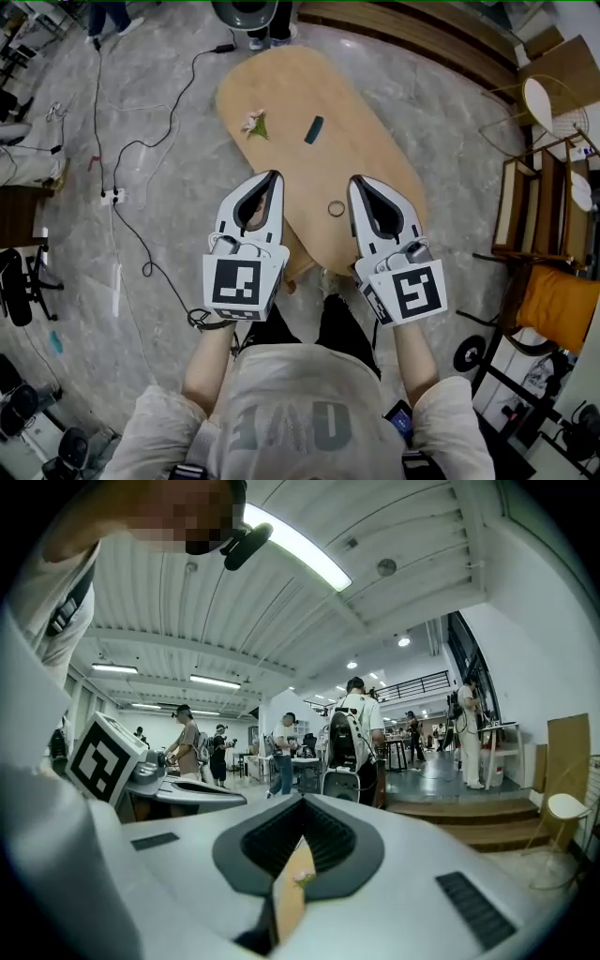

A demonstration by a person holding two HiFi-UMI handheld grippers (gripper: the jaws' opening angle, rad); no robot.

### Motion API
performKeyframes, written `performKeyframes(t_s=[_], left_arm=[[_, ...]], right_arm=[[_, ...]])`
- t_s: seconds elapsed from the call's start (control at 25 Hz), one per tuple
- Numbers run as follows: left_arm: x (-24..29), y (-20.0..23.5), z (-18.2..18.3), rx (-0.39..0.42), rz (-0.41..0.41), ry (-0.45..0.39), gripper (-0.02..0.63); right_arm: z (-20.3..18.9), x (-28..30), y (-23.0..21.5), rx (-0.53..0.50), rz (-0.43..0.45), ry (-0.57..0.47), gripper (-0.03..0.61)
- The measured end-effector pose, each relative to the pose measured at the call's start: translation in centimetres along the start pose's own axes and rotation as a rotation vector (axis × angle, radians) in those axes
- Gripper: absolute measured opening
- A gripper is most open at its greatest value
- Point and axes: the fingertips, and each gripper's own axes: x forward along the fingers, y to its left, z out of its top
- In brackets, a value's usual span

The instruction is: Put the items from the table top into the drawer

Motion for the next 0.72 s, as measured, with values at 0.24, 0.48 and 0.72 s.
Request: performKeyframes(t_s=[0.24,0.48,0.72], left_arm=[[7.0,-4.7,-8.6,-0.048,-0.028,0.005,0.009],[11.1,-9.2,-21.0,-0.068,-0.050,0.118,0.009],[13.1,-12.7,-28.0,-0.101,-0.055,0.162,0.008]], right_arm=[[-9.8,-0.4,-5.2,-0.010,-0.033,0.063,0.006],[-22.6,-1.3,-8.3,0.026,-0.048,0.150,0.006],[-31.4,-3.7,-10.3,0.066,-0.052,0.235,0.005]])
